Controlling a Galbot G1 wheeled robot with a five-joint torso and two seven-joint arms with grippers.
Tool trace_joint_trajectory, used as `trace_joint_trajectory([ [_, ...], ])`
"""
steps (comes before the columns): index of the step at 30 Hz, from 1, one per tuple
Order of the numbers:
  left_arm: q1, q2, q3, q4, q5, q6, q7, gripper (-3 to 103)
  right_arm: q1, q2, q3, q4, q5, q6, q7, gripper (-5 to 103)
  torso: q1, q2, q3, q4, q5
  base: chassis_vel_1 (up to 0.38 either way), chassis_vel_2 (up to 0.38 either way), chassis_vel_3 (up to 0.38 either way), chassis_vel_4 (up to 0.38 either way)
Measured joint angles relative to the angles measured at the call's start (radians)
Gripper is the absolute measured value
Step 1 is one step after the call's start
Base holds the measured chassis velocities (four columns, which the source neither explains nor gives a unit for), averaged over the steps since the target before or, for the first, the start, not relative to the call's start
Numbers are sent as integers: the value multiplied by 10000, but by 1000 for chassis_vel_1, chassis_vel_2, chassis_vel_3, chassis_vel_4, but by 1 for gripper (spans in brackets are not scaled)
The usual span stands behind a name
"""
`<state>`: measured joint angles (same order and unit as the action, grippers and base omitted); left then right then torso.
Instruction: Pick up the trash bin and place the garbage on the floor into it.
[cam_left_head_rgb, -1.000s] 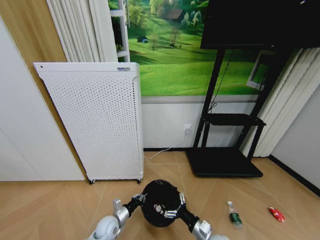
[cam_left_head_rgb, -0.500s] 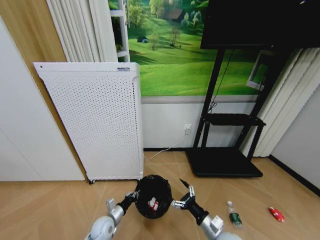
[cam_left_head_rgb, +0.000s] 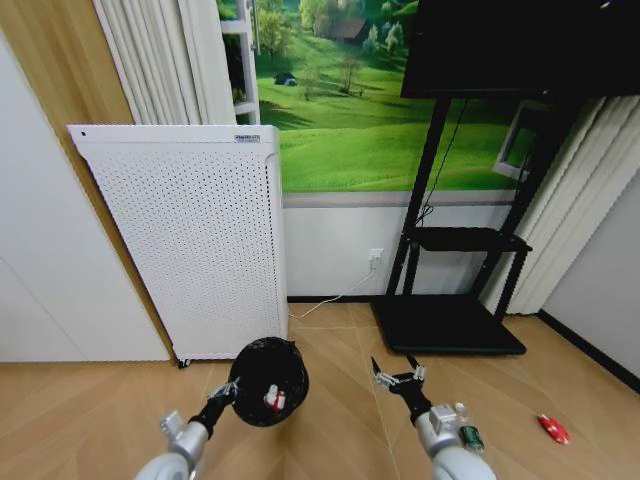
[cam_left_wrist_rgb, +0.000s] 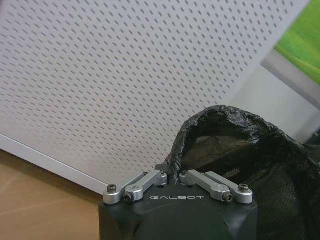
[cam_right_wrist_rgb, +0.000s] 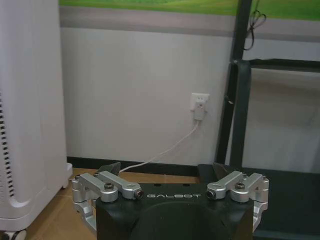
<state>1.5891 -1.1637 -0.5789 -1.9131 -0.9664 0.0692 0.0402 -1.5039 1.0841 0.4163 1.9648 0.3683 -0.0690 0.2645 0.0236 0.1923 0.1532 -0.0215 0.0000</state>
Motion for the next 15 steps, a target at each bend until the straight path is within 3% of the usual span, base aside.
trace_joint_trajectory([
  [8, 1369, -1000, -1510, -1010, 605, 268, -828, 5, 374, 538, 330, -700, 408, -278, 582, 100, 0, 0, 0, 2, 1, 0, 0, 0, 0],
  [15, 1771, -950, -1471, -1380, 568, 1098, -877, 5, -45, 1228, 1024, -749, 351, -220, 583, 100, 0, -1, 0, -4, 0, 0, 0, 0, 0],
])
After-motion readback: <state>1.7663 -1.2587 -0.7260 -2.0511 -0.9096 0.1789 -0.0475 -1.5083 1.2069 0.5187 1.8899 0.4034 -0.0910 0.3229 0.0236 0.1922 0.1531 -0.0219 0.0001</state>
